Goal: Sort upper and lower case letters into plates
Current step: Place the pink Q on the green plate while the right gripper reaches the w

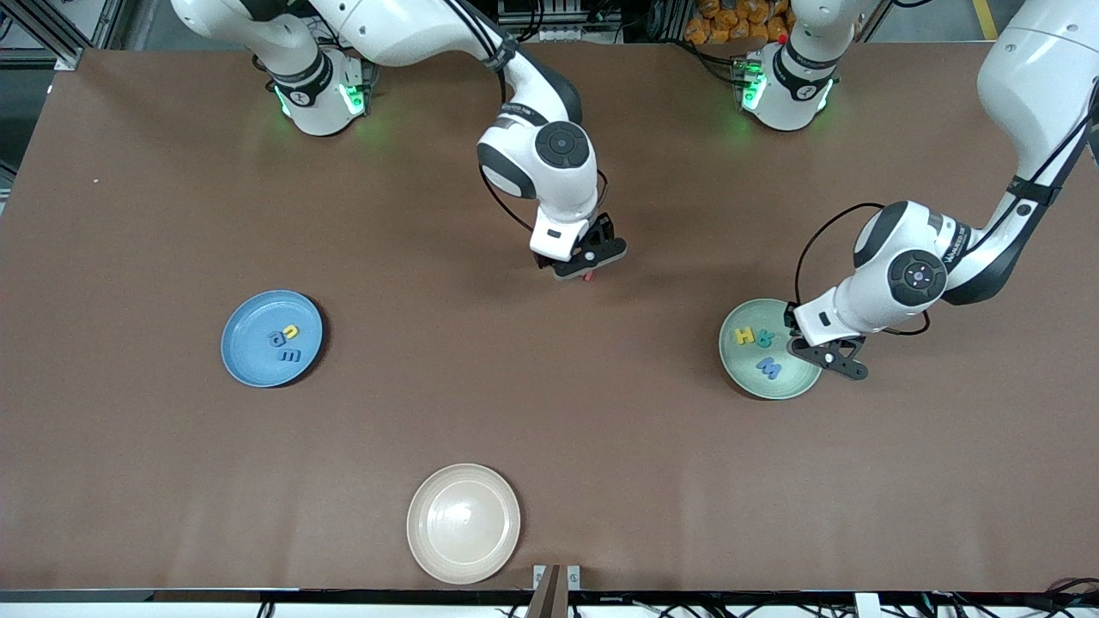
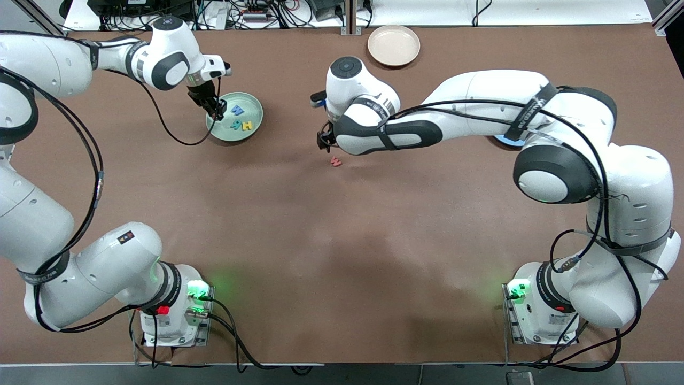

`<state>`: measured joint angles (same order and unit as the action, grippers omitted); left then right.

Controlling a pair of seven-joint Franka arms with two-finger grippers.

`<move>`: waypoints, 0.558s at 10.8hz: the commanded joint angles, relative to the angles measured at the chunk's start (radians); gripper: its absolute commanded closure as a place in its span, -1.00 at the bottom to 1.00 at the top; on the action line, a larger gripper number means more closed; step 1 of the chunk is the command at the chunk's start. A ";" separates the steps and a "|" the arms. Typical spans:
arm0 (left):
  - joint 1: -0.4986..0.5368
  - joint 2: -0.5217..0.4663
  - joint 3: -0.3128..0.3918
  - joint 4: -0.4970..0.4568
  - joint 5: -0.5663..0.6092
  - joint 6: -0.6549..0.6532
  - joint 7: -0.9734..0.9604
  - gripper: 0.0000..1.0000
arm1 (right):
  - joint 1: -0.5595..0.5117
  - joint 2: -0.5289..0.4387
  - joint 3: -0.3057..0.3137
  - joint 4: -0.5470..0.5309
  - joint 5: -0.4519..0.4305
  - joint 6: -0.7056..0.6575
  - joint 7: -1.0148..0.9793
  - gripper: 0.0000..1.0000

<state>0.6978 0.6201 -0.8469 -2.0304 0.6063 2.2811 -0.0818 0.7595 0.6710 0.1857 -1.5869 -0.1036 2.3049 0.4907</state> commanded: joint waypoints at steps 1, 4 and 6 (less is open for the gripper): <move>0.002 0.018 0.002 0.012 0.006 0.009 -0.050 -0.81 | 0.023 0.059 -0.005 0.039 -0.014 0.027 -0.131 -0.72; -0.007 0.007 0.003 0.050 0.007 0.002 -0.093 -1.00 | 0.043 0.107 -0.006 0.071 -0.060 0.050 -0.150 -0.62; -0.012 -0.005 0.002 0.090 0.023 -0.017 -0.090 -1.00 | 0.050 0.143 -0.006 0.103 -0.096 0.050 -0.149 -0.57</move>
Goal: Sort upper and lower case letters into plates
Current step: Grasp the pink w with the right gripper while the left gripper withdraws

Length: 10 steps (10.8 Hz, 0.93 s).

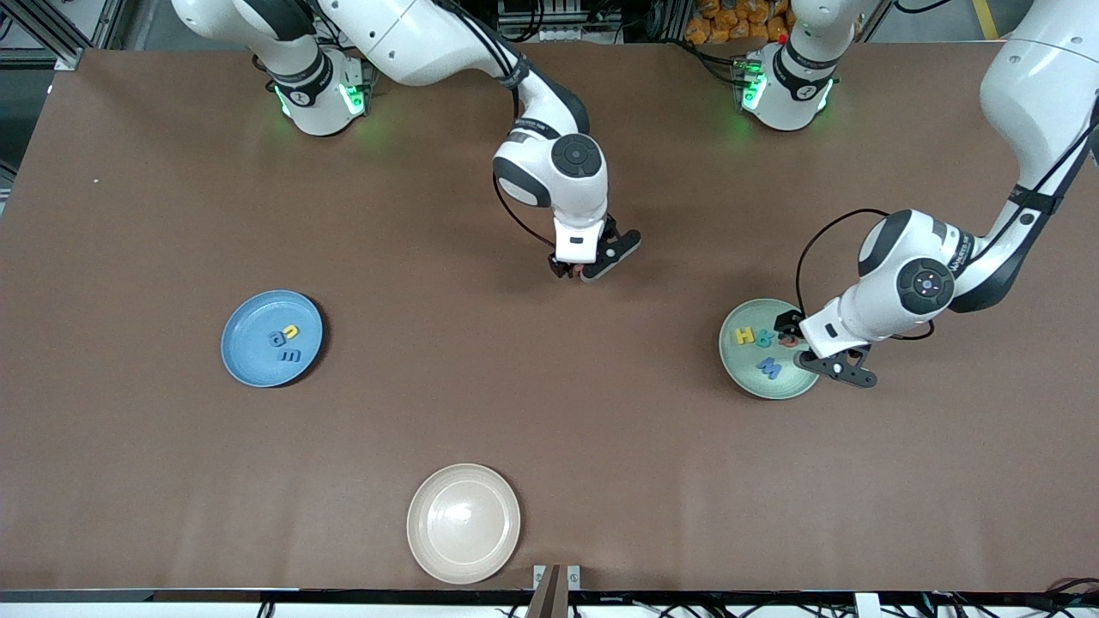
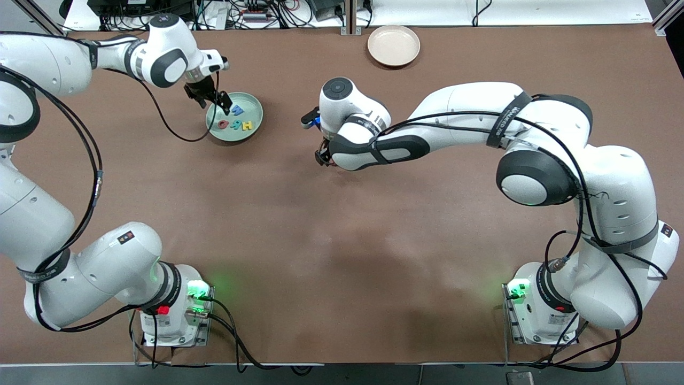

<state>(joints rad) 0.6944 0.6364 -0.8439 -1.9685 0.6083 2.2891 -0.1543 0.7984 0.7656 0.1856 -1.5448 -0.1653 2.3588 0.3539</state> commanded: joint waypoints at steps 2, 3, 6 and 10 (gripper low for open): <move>-0.012 -0.030 -0.006 0.087 0.021 -0.077 -0.014 -1.00 | 0.013 0.058 -0.006 0.068 -0.055 -0.004 -0.013 -0.52; -0.027 -0.029 -0.007 0.138 0.021 -0.118 -0.014 -1.00 | 0.015 0.067 -0.006 0.071 -0.060 -0.004 -0.013 -0.49; -0.050 -0.035 -0.001 0.246 0.005 -0.195 0.013 -1.00 | 0.019 0.092 -0.006 0.077 -0.103 -0.004 -0.012 -0.28; -0.179 -0.136 0.127 0.264 -0.007 -0.217 0.021 -1.00 | 0.015 0.096 -0.006 0.081 -0.122 -0.012 -0.013 1.00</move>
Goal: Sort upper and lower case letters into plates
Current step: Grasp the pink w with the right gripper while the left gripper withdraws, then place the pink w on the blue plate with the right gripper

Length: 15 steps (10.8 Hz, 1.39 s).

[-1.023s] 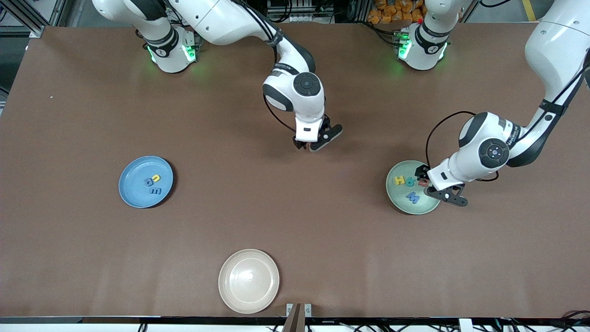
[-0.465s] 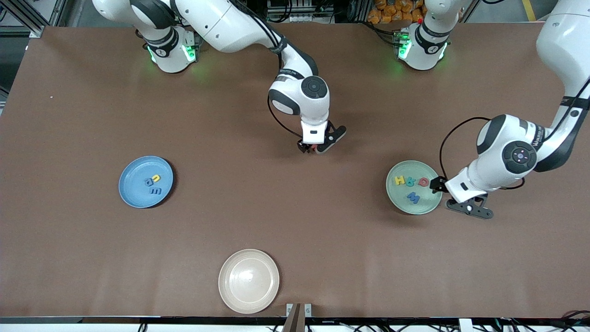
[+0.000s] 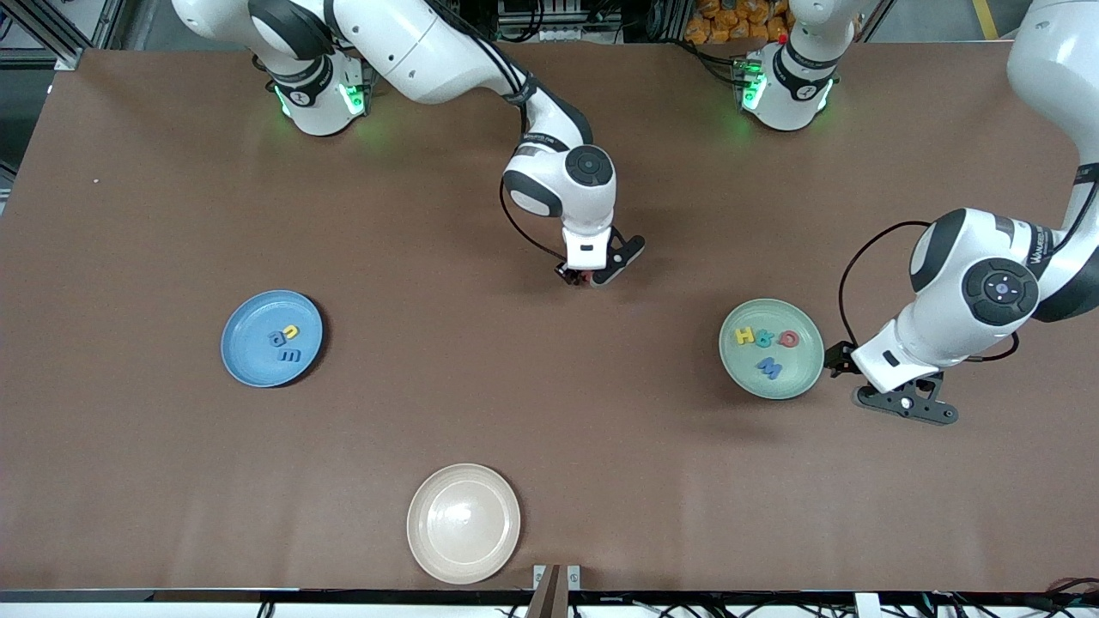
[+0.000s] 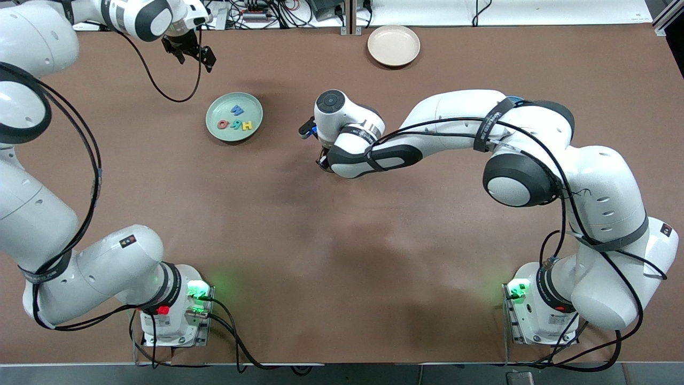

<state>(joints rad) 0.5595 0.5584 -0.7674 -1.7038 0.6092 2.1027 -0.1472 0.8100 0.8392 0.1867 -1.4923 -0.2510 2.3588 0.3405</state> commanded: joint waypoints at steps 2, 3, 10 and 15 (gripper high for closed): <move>-0.116 -0.096 0.146 0.027 -0.093 -0.030 0.032 -1.00 | -0.020 -0.006 -0.007 0.029 -0.015 -0.018 0.003 1.00; -0.156 -0.127 0.196 0.044 -0.162 -0.030 0.067 -1.00 | -0.047 -0.038 -0.003 0.021 -0.001 -0.047 0.002 1.00; -0.504 -0.241 0.566 0.112 -0.457 -0.159 0.113 -1.00 | -0.406 -0.411 -0.018 -0.095 0.254 -0.557 -0.317 1.00; -0.665 -0.360 0.700 0.108 -0.548 -0.331 0.101 -1.00 | -0.575 -0.509 -0.194 -0.344 0.208 -0.575 -0.546 1.00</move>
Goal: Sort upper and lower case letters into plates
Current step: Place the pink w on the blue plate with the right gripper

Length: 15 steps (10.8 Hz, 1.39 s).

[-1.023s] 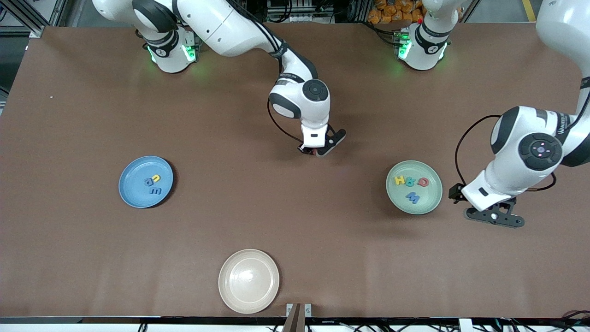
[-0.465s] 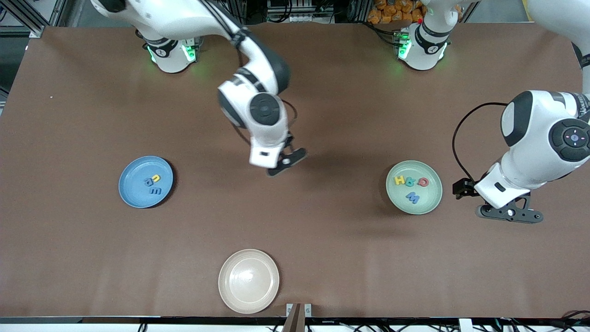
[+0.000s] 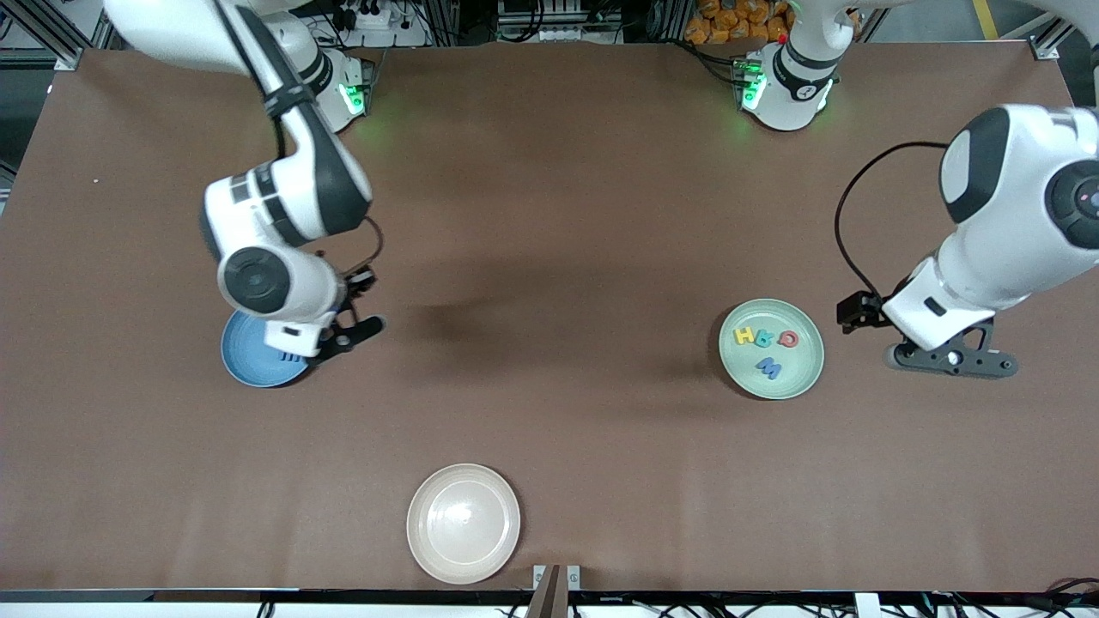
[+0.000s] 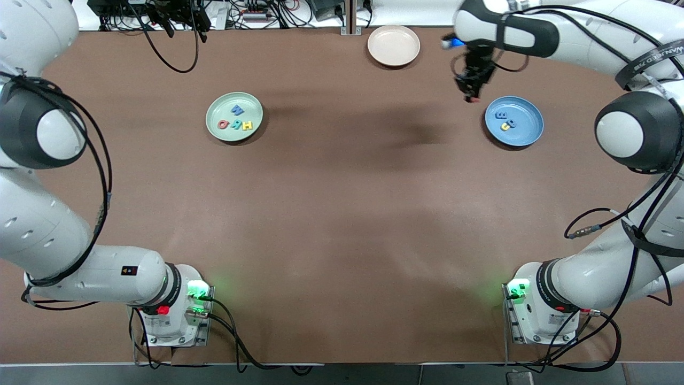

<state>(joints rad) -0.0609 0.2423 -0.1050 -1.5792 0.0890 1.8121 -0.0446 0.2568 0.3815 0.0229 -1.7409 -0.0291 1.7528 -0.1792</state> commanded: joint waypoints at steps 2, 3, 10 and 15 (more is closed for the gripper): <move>-0.071 -0.070 0.039 -0.016 -0.028 -0.091 -0.033 -1.00 | -0.065 -0.047 -0.067 -0.176 -0.018 0.135 -0.132 1.00; -0.071 -0.086 0.037 -0.019 -0.023 -0.094 -0.035 -1.00 | -0.080 -0.047 -0.089 -0.219 -0.018 0.201 -0.185 1.00; -0.057 -0.213 0.099 -0.013 -0.066 -0.180 -0.032 -1.00 | -0.122 0.002 -0.176 -0.261 -0.009 0.376 -0.546 -0.61; -0.057 -0.236 0.136 0.015 -0.117 -0.209 -0.031 -1.00 | -0.119 -0.084 -0.184 -0.203 -0.003 0.279 -0.545 -1.00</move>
<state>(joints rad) -0.1147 0.0119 0.0263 -1.5753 -0.0009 1.6232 -0.0749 0.1453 0.3647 -0.1635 -1.9662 -0.0380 2.0956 -0.7037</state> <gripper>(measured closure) 0.000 0.128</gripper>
